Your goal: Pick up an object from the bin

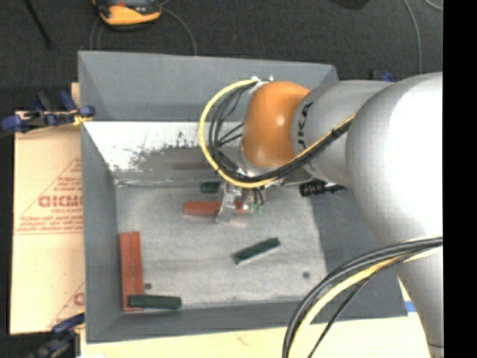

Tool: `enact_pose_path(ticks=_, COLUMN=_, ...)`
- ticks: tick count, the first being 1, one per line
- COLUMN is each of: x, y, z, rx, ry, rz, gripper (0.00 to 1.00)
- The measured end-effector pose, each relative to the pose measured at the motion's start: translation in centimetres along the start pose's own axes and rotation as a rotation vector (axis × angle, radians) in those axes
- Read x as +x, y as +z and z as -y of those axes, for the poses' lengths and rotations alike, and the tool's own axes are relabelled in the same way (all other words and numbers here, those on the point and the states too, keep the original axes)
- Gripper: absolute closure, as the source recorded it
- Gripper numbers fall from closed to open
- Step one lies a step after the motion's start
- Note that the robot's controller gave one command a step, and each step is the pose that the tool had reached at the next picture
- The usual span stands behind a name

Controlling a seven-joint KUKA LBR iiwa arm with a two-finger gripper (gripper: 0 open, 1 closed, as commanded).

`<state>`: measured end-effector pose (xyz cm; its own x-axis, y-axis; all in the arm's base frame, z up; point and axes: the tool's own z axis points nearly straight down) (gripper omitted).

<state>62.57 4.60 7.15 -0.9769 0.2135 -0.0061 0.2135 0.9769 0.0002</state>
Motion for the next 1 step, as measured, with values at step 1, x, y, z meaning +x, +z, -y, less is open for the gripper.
enact_pose_path(ticks=1, x=0.00, y=0.00, z=0.00, rx=0.000, ry=0.000, rz=0.000, gripper=1.00)
